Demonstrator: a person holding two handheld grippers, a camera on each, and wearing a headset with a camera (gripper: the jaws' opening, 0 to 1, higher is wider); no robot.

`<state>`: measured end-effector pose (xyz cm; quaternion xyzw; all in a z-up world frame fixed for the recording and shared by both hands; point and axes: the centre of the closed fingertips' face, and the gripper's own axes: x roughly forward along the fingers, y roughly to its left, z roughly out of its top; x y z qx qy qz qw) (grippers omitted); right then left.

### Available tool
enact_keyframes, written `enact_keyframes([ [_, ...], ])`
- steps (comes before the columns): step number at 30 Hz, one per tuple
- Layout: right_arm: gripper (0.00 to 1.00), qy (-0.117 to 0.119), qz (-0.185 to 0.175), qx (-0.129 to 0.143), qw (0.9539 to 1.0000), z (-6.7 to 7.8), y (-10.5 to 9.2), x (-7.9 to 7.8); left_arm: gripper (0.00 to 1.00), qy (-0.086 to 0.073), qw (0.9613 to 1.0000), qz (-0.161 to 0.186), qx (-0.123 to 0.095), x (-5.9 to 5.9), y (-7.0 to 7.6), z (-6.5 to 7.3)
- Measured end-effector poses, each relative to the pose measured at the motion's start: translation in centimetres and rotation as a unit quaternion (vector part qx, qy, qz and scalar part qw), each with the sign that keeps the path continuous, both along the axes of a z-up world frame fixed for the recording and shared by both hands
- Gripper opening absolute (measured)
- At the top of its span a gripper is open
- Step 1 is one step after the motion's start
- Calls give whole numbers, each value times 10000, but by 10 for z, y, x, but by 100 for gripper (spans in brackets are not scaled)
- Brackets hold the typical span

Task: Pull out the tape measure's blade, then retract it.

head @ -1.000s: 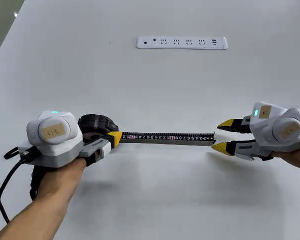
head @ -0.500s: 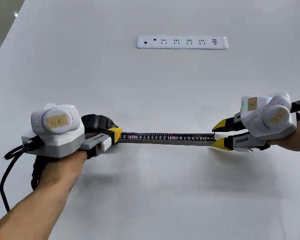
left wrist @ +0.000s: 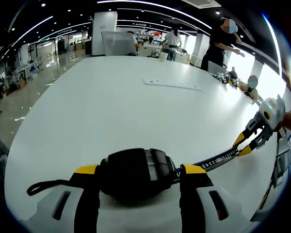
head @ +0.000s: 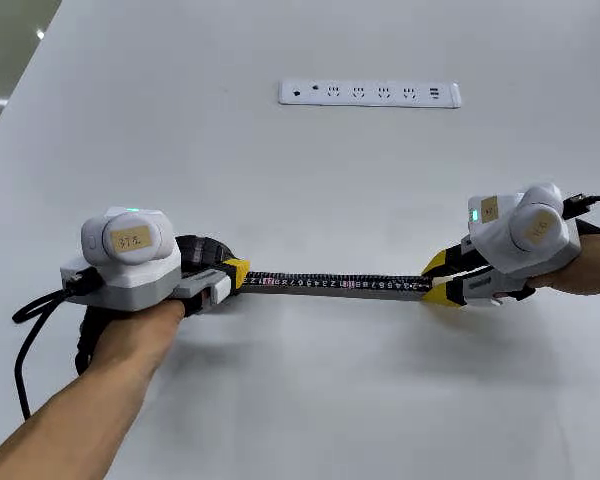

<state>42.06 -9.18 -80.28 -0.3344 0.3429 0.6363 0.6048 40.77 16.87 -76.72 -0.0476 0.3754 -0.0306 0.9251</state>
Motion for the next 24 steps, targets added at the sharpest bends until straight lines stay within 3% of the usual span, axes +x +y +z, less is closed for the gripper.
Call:
enact_keyframes([
  [7,12,78,-143,71,9998,-2,-1,2,61,37,10000,90,12,1,1,-4],
  [24,10,-57,10,63,10000,-2,-1,0,63,75,9994,289,147,4,3,-8],
])
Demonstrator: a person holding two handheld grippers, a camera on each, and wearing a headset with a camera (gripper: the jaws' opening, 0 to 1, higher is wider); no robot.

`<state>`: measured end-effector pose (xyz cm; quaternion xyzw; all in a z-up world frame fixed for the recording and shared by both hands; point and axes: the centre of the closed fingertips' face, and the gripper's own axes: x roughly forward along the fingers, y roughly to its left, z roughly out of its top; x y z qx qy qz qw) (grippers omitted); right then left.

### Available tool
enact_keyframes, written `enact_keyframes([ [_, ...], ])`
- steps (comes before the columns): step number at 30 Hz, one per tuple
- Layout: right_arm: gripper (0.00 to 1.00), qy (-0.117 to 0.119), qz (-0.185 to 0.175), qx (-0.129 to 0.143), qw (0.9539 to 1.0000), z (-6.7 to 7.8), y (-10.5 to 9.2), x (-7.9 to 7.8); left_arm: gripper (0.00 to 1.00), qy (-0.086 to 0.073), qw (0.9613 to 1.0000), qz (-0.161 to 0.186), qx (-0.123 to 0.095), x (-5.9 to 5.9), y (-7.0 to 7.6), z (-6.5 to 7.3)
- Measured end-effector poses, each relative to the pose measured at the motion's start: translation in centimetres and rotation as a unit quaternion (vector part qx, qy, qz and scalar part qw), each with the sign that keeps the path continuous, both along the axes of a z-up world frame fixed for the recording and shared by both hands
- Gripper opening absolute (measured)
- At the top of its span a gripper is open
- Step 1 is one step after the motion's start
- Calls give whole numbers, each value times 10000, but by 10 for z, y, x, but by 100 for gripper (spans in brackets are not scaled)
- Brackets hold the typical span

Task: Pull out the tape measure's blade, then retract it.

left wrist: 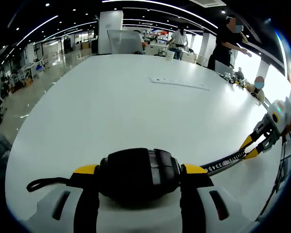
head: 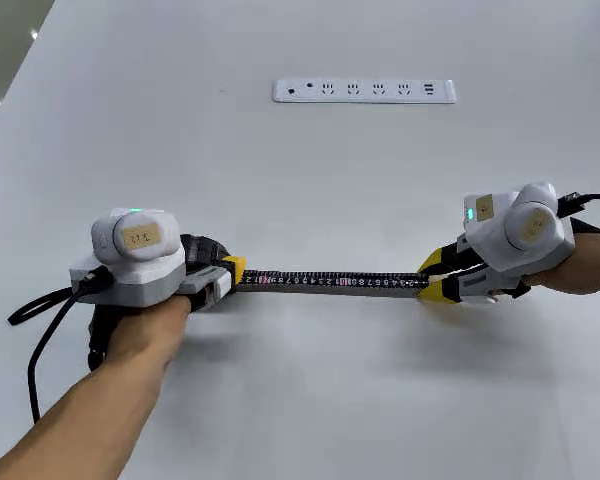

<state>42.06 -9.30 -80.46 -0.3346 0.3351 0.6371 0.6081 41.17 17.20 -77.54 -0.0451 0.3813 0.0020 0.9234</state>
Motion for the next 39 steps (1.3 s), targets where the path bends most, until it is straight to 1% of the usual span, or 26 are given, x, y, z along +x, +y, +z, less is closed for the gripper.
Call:
enact_keyframes([
  [3,10,-19,30,-16,10000,0,0,1,63,42,10000,-6,21,0,1,0],
  [5,10,-39,60,-33,10000,-1,0,1,62,113,9999,-8,66,-1,1,0],
  [6,10,-46,59,-43,10000,-1,-1,1,62,147,9999,-6,52,-1,1,-1],
  [9,10,-57,64,-50,10000,-1,-1,1,61,182,9998,-32,63,-2,1,-1],
  [18,10,-59,34,-42,10000,-1,-1,0,58,198,9997,-85,131,-2,1,-2],
  [21,10,-62,42,-50,10000,-1,0,-1,58,196,9997,-96,125,-2,1,-2],
  [29,10,-63,41,-60,10000,0,0,-1,58,124,9998,-96,91,-1,1,-2],
  [39,10,-58,72,-97,9999,0,0,-2,58,149,9998,-135,50,-2,1,-2],
])
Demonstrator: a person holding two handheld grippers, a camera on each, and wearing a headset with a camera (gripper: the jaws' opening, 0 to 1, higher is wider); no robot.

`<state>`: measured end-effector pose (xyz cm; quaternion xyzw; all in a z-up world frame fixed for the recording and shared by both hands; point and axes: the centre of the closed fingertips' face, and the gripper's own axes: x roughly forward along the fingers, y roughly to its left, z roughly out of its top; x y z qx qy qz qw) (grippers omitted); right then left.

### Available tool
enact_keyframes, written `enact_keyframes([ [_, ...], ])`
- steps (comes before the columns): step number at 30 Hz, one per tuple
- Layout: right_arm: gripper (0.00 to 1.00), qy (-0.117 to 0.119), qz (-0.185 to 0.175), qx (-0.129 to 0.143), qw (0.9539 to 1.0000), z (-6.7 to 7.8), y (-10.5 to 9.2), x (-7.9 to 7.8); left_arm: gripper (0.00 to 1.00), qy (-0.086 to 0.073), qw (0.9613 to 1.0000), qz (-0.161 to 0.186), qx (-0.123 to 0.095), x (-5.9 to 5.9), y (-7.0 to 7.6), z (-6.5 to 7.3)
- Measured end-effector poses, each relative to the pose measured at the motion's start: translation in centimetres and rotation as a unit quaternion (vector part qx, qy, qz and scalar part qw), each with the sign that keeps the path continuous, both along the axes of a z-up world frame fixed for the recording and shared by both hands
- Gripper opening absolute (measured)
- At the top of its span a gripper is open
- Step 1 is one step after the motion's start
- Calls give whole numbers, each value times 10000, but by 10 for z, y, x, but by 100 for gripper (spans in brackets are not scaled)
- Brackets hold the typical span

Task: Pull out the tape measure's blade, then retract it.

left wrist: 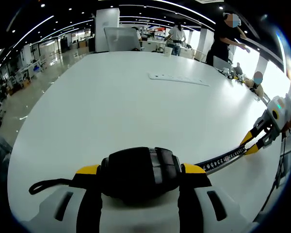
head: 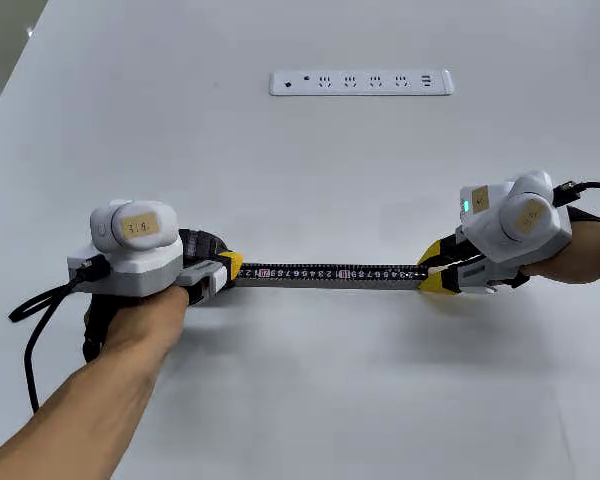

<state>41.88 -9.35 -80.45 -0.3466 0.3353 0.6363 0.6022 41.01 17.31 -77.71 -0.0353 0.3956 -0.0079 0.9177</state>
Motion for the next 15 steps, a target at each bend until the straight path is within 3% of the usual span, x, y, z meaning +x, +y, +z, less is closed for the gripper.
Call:
enact_keyframes([
  [15,10,9,34,-37,10000,1,0,-1,58,35,9999,-49,-126,0,1,0],
])
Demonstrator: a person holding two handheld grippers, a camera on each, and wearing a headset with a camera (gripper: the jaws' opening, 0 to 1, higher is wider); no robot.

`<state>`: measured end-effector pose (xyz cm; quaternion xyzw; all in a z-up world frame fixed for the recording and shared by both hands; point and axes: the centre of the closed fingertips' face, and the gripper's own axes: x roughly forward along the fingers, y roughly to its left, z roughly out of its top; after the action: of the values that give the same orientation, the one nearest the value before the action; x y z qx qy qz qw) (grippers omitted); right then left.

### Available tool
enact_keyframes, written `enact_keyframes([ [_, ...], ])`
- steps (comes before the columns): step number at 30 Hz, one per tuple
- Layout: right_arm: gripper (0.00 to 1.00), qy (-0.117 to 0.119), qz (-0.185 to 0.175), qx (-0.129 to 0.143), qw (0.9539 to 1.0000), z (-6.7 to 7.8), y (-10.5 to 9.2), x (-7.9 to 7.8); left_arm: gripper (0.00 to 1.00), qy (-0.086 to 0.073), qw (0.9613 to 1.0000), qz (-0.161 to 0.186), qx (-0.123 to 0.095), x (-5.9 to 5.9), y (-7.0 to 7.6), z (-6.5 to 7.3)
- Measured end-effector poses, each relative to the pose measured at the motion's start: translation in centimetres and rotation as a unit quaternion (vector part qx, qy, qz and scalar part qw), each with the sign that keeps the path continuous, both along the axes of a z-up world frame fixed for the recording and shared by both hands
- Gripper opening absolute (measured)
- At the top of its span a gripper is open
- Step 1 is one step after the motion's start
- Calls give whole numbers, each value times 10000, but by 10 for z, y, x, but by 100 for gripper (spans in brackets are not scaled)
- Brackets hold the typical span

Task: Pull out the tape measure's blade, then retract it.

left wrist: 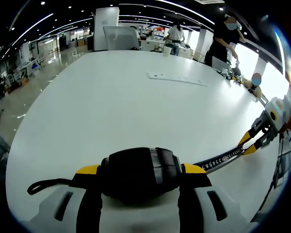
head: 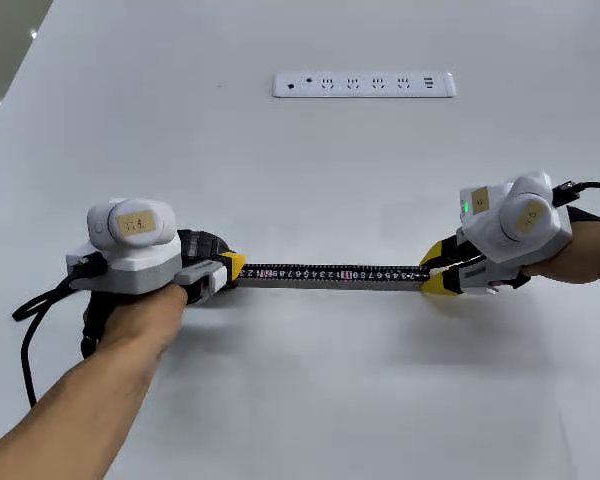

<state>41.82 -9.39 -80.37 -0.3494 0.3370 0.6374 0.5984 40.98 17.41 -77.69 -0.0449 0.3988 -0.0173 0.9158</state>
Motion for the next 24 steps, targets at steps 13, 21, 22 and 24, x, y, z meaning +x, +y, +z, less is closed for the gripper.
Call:
enact_keyframes([
  [13,10,9,36,-24,10000,0,1,0,58,27,10000,-71,-41,-1,-1,0],
  [21,10,13,81,-20,10000,0,6,0,58,39,9999,-98,-71,-2,-1,0],
  [22,10,14,82,-21,10000,0,6,0,59,38,9999,-97,-78,-2,-1,0],
  [24,10,18,89,-21,10000,0,7,0,59,38,9999,-99,-87,-2,-1,0],
])
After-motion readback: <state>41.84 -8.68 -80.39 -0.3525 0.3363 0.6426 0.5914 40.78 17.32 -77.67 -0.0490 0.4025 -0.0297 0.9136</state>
